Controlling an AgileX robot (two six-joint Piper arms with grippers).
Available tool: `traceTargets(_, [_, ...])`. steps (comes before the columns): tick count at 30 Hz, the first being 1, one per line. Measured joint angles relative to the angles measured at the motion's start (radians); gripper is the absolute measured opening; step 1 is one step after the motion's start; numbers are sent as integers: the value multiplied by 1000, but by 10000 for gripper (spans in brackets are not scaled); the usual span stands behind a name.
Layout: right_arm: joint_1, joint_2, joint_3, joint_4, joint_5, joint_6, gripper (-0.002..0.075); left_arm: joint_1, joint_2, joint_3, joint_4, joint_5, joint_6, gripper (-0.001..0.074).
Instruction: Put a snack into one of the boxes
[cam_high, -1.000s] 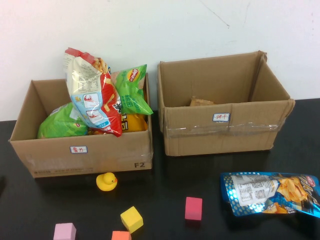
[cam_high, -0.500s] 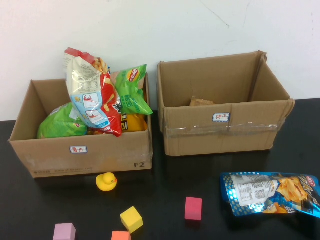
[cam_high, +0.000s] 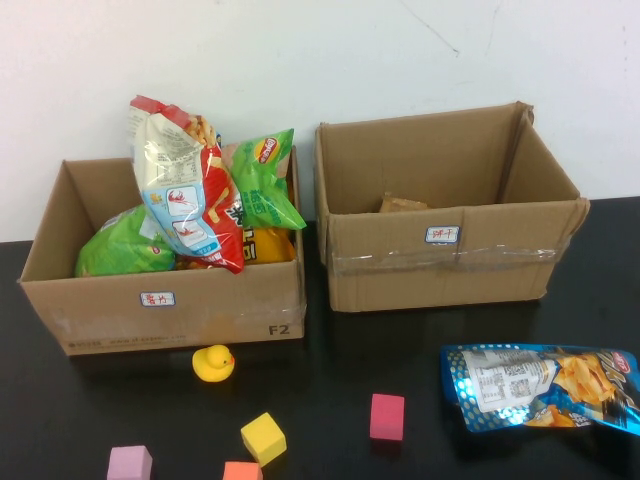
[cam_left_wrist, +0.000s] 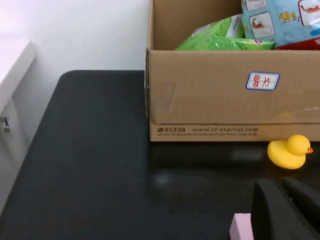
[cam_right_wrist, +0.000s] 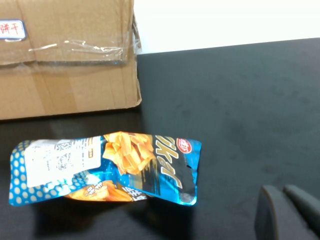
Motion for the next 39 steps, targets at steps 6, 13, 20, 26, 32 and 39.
traceTargets(6, [0,0,0,0,0,0,-1,97,0,-2,7,6,6,-1])
traceTargets(13, [0,0,0,0,0,0,-1,267,0,-2,7,8,8,-1])
traceTargets(20, [0,0,0,0,0,0,-1,318,0,-2,8,8,8,-1])
traceTargets(26, [0,0,0,0,0,0,-1,318,0,-2,8,8,6,-1])
traceTargets(32, [0,0,0,0,0,0,-1,311,0,-2,-74,12,82,-1])
traceTargets(39, [0,0,0,0,0,0,-1,216,0,-2,-315,22,348,-1])
